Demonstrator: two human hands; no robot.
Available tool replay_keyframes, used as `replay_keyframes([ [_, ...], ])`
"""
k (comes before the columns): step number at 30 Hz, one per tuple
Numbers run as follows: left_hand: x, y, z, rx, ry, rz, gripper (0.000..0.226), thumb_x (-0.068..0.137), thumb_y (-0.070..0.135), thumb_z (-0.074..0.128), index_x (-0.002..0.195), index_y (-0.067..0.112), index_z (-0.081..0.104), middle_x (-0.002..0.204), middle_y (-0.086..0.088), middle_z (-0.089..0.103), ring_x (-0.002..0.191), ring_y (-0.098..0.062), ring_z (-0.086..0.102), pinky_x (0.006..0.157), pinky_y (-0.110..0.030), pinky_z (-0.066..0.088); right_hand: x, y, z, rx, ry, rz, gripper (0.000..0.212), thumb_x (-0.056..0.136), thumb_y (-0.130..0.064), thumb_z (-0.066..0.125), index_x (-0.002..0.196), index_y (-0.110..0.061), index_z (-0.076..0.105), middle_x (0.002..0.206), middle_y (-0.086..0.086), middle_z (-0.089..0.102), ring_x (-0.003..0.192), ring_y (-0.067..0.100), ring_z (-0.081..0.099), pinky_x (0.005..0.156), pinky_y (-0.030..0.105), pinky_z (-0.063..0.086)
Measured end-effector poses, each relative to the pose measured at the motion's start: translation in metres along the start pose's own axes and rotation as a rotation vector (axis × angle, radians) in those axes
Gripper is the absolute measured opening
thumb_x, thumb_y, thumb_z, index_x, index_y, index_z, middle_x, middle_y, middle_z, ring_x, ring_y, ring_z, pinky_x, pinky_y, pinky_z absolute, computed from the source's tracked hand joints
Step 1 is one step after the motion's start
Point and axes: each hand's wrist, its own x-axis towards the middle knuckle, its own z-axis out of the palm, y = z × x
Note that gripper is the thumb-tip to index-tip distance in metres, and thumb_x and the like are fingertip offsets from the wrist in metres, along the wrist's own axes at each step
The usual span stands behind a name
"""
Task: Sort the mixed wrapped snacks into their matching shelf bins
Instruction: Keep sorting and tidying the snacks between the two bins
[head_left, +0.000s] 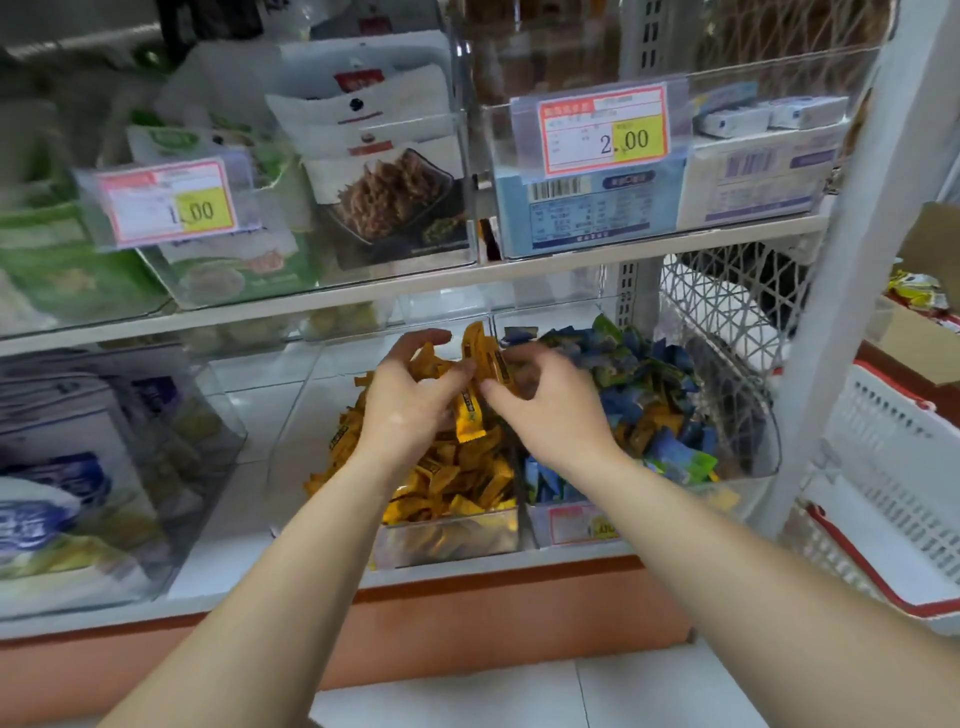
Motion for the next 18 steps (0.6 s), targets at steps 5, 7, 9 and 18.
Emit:
replay_keyframes([
  [5,0.01,-0.021,-0.041,0.604,0.084,0.08,0.033,0.088,0.039,0.069,0.119,0.036,0.058,0.097,0.002,0.074,0.084,-0.024,0.068,0.077,-0.038,0.055,0.003,-0.015,0.033,-0.407,-0.182,-0.08,0.041,0.089,-0.061,0.052,0.116,-0.033,0.066,0.104,-0.001,0.073,0.101,0.026,0.066,0.079,0.036,0.055],
  [7,0.011,-0.03,-0.052,0.846,0.047,0.044,0.043,0.089,0.045,0.066,0.13,0.033,0.057,0.117,-0.001,0.071,0.106,-0.028,0.065,0.087,-0.035,0.052,-0.001,-0.018,0.038,-0.494,-0.251,-0.116,0.043,0.09,-0.057,0.053,0.123,-0.031,0.065,0.12,0.002,0.068,0.115,0.03,0.059,0.091,0.04,0.05],
  [9,0.013,-0.035,-0.059,0.875,-0.003,-0.013,0.051,0.09,0.045,0.063,0.138,0.028,0.053,0.13,-0.005,0.064,0.117,-0.028,0.059,0.09,-0.035,0.049,-0.004,-0.018,0.036,-0.513,-0.252,-0.16,0.046,0.09,-0.053,0.055,0.129,-0.03,0.063,0.129,-0.001,0.063,0.123,0.029,0.051,0.099,0.043,0.046],
  [18,-0.011,0.004,-0.001,0.802,-0.152,0.387,0.029,0.092,0.039,0.059,0.119,0.03,0.065,0.116,0.007,0.068,0.1,-0.011,0.063,0.086,-0.03,0.051,-0.016,0.021,-0.052,-0.441,-0.163,-0.099,0.03,0.087,-0.038,0.066,0.112,-0.023,0.071,0.116,-0.001,0.066,0.111,0.021,0.057,0.09,0.035,0.047],
])
